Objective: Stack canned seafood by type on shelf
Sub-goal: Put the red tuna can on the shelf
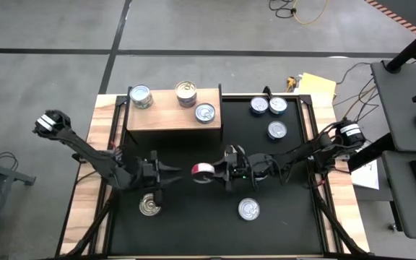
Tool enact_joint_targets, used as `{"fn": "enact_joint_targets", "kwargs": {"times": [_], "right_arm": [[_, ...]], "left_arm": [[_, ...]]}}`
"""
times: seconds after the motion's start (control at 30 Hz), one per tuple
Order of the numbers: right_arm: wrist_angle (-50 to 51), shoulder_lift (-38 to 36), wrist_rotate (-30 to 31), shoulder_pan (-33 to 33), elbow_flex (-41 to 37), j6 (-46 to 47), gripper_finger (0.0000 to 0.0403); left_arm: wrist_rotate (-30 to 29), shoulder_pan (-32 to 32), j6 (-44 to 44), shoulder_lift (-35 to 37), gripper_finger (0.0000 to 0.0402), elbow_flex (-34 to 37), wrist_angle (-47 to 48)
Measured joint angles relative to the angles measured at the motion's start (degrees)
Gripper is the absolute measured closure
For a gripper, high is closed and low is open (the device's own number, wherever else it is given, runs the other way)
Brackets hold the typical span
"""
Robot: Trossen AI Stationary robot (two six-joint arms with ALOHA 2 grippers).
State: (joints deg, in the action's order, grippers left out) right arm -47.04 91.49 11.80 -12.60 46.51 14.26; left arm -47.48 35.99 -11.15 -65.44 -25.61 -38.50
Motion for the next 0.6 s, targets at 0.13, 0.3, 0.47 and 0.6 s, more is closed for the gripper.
{"fn": "enact_joint_targets", "kwargs": {"times": [0.13, 0.3, 0.47, 0.6], "right_arm": [[0.24, 1.0, -0.01, 0.0, 1.54, -3.42, 0.0273], [0.06, 1.37, -0.25, 0.0, 2.65, -7.64, 0.0273], [0.31, 1.4, -1.6, -0.11, 3.71, -12.08, 0.0273], [0.85, 1.37, -1.81, -0.09, 4.77, -14.54, 0.0273]], "left_arm": [[0.01, -0.21, -0.54, -3.88, 0.0243, -2.33, -1.53], [-3.65, -0.54, 1.57, -8.34, 0.0186, -5.91, -1.02], [-5.93, -0.8, 1.5, -9.12, 0.0137, -6.61, -0.89], [-9.25, -1.09, 1.62, -8.97, 0.0116, -5.69, -0.9]]}}
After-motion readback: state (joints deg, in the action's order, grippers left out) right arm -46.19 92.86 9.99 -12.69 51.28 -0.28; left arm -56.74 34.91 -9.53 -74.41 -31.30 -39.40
